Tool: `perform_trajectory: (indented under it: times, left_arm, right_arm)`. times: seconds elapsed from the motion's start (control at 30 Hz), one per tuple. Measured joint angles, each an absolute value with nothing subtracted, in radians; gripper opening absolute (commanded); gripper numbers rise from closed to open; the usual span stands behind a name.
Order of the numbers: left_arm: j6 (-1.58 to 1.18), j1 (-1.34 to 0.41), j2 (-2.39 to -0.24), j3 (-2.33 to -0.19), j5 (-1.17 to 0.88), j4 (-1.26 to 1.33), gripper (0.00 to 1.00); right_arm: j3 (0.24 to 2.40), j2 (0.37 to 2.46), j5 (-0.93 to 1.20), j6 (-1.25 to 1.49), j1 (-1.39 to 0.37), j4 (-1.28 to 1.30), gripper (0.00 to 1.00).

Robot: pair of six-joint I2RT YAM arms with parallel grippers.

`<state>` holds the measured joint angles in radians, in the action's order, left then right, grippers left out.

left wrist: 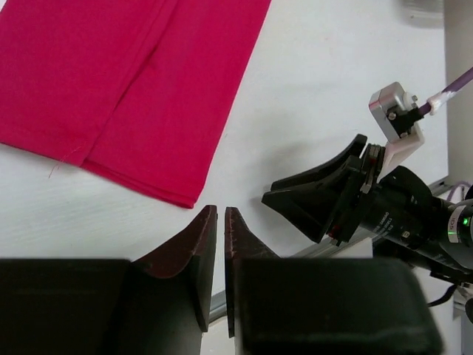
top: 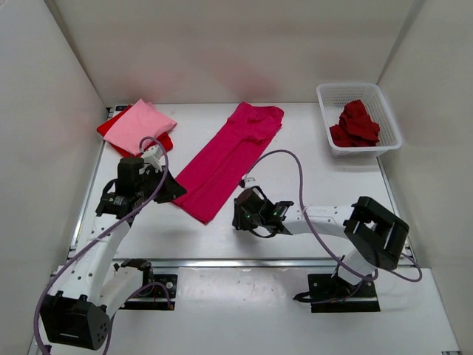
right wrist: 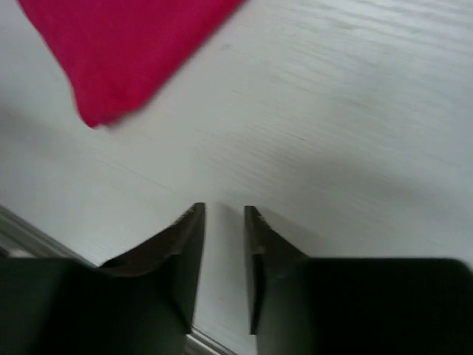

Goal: Fold and stack the t-shirts
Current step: Rotate the rectangle-folded T-shirt at the center of the board.

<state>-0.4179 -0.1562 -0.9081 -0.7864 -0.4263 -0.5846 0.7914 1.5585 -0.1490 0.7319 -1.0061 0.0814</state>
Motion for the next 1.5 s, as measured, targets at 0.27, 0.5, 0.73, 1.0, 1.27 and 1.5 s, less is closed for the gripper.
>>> perform_trajectory:
  times: [0.27,0.5,0.73,1.0,1.27,1.5]
  left_arm:
    - [-0.373,-0.147,-0.870,-0.701,-0.378,-0.583,0.44]
    - [-0.363,-0.123,-0.856,-0.672,-0.350,-0.599,0.46]
    - [-0.366,-0.111,-0.851,-0.673,-0.348,-0.601,0.45]
    - [-0.346,-0.125,-0.906,-0.669,-0.351,-0.598,0.48]
    - [-0.342,-0.218,-0.933,-0.659,-0.349,-0.606,0.52]
    - [-0.393,-0.385,-0.916,-0.586,-0.334,-0.636,0.64]
  right_arm:
    - [0.681,1.677,-0.115,1.093,-1.016,-0.321,0.37]
    - [0.727,1.829,-0.107,1.328,-1.048,-0.530,0.37]
    - [0.762,1.924,-0.084,1.470,-1.053,-0.643,0.21]
    - [0.659,1.899,-0.046,1.497,-1.026,-0.707,0.00]
    - [0.139,1.360,-0.023,1.420,-1.036,-0.633,0.00]
    - [0.048,0.754,-0.033,1.364,-1.069,-0.177,0.00]
